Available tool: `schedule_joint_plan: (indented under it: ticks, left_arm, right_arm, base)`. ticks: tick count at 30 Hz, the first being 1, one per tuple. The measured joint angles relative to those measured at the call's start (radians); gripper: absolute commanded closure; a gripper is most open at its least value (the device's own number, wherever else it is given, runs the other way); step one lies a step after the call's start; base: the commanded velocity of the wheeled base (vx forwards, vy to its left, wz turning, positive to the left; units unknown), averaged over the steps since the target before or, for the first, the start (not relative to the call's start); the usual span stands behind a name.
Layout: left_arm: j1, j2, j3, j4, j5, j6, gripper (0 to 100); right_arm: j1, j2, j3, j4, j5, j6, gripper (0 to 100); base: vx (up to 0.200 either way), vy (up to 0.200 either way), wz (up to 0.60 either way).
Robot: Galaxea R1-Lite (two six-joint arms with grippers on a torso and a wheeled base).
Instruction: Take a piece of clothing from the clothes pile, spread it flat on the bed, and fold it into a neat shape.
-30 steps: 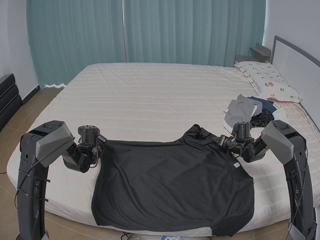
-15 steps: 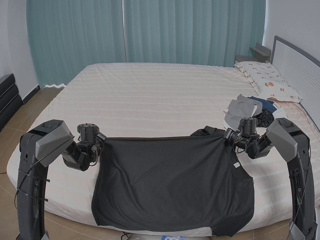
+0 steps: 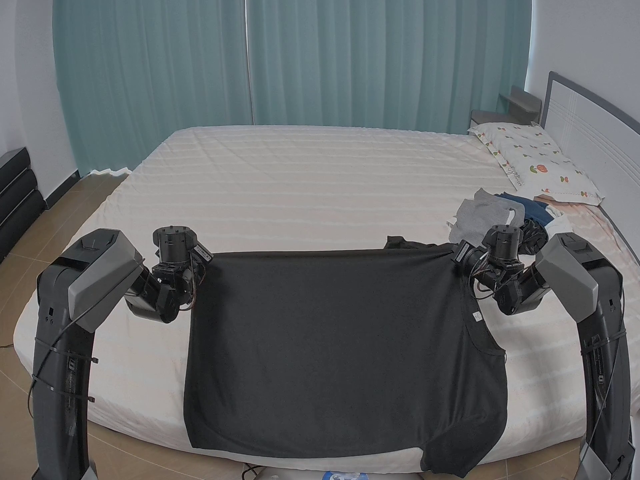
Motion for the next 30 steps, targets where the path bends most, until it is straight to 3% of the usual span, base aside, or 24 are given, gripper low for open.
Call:
schedule_joint_plan:
  ticks: [14,30]
  left_arm:
    - [0.001,0.084,-0.189,0.066,0.053,0.004,100]
    - [-0.004,0.176,-0.239,0.066,0.06,0.005,100]
  right_arm:
    - [-0.005,0.038,-0.043,-0.081,-0.076,-0.002,100]
    - [-0.001,0.111,-0.059,-0.086,-0.083,-0.009,100]
  base:
    - [0.0,0.0,0.0]
    - [0.0,0.0,0.0]
